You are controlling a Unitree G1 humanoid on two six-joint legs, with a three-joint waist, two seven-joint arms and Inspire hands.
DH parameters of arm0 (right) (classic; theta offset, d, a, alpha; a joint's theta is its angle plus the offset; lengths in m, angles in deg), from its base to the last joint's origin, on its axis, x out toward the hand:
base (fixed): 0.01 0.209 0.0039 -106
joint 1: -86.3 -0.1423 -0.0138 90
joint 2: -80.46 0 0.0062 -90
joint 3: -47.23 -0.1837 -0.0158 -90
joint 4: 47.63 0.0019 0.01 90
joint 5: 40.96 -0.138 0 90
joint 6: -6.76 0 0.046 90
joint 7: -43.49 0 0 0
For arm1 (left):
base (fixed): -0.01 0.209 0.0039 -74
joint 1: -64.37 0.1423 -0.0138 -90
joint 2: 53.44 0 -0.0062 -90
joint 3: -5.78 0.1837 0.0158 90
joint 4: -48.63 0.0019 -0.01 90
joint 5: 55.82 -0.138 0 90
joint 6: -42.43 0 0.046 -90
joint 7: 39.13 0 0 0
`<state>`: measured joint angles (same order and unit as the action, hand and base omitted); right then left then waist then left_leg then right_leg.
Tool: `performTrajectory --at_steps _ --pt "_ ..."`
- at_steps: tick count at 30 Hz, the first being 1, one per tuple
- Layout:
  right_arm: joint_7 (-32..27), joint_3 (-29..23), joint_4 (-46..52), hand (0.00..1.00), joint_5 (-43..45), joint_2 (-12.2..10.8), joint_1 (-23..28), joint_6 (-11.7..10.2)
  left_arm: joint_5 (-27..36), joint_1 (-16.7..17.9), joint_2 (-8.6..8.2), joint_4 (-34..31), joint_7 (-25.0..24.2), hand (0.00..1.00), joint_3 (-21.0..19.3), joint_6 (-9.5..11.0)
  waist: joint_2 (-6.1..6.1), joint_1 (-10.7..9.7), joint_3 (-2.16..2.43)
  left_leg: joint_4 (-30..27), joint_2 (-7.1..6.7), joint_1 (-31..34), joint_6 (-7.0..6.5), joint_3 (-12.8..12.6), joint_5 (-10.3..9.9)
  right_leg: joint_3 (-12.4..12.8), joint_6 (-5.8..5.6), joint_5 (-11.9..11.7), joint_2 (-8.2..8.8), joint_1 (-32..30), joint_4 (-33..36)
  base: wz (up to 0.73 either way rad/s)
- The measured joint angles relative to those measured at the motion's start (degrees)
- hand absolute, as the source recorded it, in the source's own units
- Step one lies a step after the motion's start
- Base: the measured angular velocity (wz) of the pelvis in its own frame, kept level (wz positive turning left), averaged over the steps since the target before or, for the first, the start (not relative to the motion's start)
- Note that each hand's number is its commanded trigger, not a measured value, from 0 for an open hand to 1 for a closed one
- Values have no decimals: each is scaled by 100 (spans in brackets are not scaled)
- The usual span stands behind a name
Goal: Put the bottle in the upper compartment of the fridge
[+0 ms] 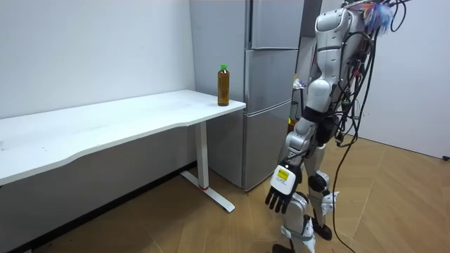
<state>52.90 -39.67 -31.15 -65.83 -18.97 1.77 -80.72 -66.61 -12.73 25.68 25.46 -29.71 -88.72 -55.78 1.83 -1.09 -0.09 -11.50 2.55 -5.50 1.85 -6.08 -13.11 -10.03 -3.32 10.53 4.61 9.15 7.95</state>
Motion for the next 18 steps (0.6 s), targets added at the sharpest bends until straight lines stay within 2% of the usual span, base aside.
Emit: performTrajectory --at_steps 13,18 --pt "7 -4 -2 0 -51 3 8 13 46 24 9 -14 123 0 -213 2 -11 10 2 17 4 -11 0 -12 0 -2 0 0 0 7 6 0" --pt "9 -50 -3 0 -106 10 8 92 708 90 25 13 123 0 -215 -20 -26 16 2 5 6 4 0 -5 -1 -15 0 0 0 -2 6 0"
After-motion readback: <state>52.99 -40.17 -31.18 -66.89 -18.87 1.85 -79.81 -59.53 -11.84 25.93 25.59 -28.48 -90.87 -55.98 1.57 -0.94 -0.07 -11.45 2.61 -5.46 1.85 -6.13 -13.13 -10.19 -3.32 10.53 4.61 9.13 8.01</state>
